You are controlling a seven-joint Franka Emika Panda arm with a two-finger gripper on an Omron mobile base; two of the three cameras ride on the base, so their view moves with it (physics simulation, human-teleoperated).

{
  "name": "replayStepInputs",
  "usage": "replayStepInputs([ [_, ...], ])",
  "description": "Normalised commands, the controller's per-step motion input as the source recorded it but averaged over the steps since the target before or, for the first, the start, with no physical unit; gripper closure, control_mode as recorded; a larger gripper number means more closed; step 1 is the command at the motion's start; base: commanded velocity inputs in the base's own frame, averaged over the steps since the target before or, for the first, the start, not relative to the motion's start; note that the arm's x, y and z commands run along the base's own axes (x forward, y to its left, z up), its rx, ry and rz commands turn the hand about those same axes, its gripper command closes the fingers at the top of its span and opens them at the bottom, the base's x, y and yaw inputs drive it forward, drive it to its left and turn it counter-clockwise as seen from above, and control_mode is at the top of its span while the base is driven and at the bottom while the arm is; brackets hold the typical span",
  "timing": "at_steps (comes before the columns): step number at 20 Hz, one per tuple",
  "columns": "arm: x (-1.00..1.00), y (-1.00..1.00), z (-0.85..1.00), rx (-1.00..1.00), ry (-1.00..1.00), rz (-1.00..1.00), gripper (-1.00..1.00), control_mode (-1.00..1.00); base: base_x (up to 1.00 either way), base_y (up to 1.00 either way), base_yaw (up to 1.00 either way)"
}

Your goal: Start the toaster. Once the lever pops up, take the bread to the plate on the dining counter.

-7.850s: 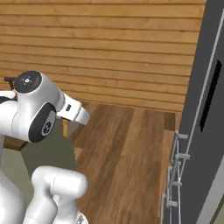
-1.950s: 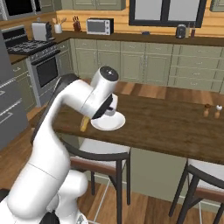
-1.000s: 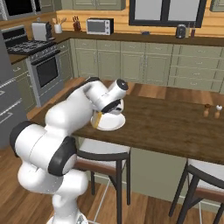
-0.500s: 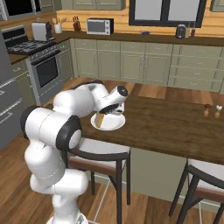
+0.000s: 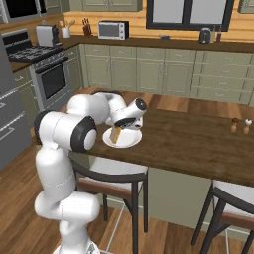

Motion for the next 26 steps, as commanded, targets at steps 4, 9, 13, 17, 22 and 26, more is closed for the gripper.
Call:
replayStepInputs([
  [4,0.25,0.00,-0.40,0.00,0.00,0.00,-1.00,-1.00,0.00,0.00,0.00],
  [9,0.20,-0.02,-0.36,0.00,0.00,0.00,-1.00,-1.00,0.00,0.00,0.00],
  [13,-0.12,-0.30,-0.05,-0.02,-0.02,-0.01,-1.00,-1.00,0.00,0.00,0.00],
  [17,0.00,-0.26,0.00,-0.09,0.00,-0.08,-1.00,-1.00,0.00,0.00,0.00],
  [22,0.00,-0.23,0.06,-0.12,0.00,-0.10,-1.00,-1.00,0.00,0.00,0.00],
  [26,-0.39,0.00,0.75,-0.05,-0.02,-0.07,-1.00,-1.00,0.00,0.00,0.00],
])
